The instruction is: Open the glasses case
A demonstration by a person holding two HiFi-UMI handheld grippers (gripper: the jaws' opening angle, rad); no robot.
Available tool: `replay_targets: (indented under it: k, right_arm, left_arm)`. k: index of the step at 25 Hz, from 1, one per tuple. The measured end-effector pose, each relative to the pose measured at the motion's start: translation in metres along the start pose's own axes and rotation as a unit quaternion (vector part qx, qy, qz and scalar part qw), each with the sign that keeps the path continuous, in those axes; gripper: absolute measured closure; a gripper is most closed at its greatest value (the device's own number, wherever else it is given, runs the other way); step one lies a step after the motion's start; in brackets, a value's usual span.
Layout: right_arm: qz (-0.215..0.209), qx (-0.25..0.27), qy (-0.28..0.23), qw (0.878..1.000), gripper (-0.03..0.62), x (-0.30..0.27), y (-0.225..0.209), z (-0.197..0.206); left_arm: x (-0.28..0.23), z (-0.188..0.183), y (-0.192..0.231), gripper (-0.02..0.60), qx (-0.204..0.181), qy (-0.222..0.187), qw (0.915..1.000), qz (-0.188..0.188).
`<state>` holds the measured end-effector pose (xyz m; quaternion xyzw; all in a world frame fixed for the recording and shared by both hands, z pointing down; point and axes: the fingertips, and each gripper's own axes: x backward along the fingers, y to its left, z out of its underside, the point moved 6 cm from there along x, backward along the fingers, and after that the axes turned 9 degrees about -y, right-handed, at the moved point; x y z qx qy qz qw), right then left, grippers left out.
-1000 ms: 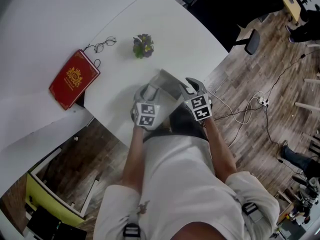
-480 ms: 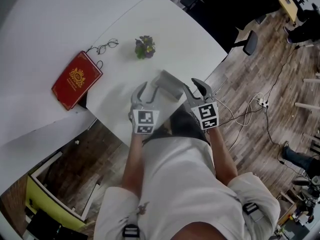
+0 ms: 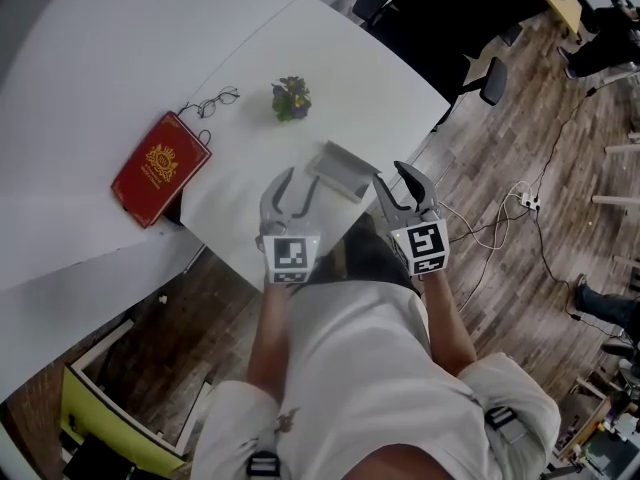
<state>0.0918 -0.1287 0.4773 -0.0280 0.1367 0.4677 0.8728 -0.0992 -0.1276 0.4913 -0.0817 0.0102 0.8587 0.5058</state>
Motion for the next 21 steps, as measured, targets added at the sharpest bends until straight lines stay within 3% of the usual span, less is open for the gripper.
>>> replay_targets:
  k: [10,21]
  right_arm:
    - [0.019,0.006,-0.014,1.000,0.428,0.014,0.009,-0.010]
    - [0.012,0.011,-0.021,1.000,0.428,0.006,0.005,-0.021]
  left_arm:
    - [0.014,-0.015,-0.005,0.391,-0.004,-0.026,0.9996,0.014]
    - [0.010,-0.027,0.001,0.393,-0.009,-0.039,0.9992,0.006]
